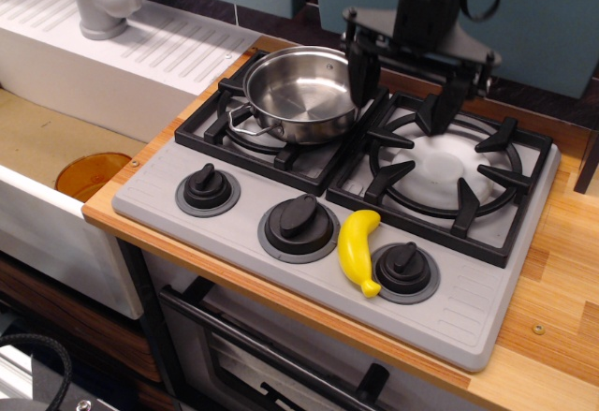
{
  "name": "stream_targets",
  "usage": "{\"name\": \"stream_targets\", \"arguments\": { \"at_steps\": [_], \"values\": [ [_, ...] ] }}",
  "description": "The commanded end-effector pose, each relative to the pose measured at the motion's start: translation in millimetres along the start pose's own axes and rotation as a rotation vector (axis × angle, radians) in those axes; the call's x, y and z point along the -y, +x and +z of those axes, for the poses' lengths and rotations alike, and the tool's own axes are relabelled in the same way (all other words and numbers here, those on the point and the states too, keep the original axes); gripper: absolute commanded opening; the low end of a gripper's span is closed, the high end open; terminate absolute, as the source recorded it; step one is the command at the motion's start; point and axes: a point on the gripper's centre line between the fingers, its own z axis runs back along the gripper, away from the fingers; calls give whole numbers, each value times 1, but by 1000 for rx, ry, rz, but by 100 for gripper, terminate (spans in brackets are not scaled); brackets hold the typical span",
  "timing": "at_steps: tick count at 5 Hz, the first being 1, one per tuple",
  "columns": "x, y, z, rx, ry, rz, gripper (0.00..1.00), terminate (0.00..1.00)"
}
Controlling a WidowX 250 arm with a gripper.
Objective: End effector reaching pot or pan
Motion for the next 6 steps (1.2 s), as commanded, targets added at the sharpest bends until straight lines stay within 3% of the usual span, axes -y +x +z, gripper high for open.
{"name": "stream_targets", "arguments": {
  "at_steps": [1, 2, 3, 5, 6],
  "values": [
    [-25, 19, 23, 51, 27, -42, 100, 0],
    [-38, 19, 5, 79, 80, -64, 100, 0],
    [-43, 11, -11, 80, 75, -82, 100, 0],
    [-26, 13, -22, 45, 7, -55, 100, 0],
    [-22, 22, -31, 65, -23, -59, 100, 100]
  ]
}}
